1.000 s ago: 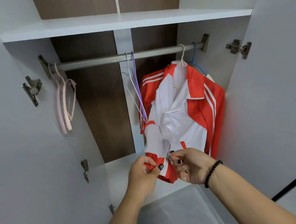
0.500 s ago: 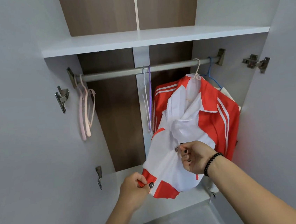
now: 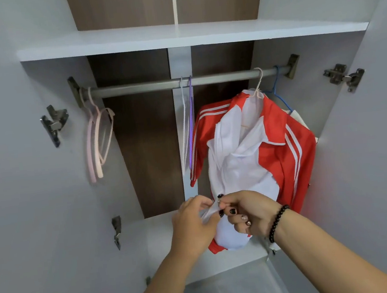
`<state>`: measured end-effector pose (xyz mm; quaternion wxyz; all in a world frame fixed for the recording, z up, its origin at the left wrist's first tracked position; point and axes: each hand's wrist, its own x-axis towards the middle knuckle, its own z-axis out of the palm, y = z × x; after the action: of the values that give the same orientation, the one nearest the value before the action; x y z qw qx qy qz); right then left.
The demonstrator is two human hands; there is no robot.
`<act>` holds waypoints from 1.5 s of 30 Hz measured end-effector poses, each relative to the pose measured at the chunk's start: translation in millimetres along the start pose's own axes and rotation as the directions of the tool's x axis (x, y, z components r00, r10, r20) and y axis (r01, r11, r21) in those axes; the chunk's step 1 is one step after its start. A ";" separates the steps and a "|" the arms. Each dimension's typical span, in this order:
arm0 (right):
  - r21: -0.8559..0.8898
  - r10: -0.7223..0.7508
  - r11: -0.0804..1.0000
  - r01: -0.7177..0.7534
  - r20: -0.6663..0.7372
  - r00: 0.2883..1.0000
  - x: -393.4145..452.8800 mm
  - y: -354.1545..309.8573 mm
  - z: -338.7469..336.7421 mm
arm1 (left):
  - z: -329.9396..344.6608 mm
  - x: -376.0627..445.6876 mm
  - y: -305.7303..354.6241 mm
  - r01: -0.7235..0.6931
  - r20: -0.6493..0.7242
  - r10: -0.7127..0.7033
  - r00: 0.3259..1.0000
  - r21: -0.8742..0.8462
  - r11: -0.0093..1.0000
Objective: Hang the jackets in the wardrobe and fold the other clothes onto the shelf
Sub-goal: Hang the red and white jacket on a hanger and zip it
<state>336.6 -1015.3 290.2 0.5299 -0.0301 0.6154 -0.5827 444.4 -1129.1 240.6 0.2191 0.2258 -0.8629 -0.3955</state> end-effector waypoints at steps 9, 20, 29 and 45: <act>0.116 0.187 0.977 -0.178 -0.065 0.980 51.6 -16.1 -48.5 | 55.7 47.8 -14.9 0.056 0.120 -0.066 0.991 0.085 0.995; 0.122 0.243 0.963 -0.238 -0.020 0.970 111.3 -71.4 -78.1 | 80.8 96.0 -33.5 0.174 0.040 -0.178 0.983 0.086 0.981; 0.216 0.271 0.939 -0.266 0.005 0.962 137.5 -86.2 -100.8 | 95.8 112.5 -41.7 0.201 -0.017 -0.201 0.979 0.077 0.976; 0.399 0.327 0.854 -0.333 0.087 0.941 176.2 -50.2 -80.1 | 95.0 85.4 -62.1 0.387 -0.160 -0.373 0.914 0.062 0.920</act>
<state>175.5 -1091.7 199.7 0.6212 0.1826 0.4719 -0.5984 336.4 -1158.1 153.0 0.1893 0.4273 -0.8016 -0.3729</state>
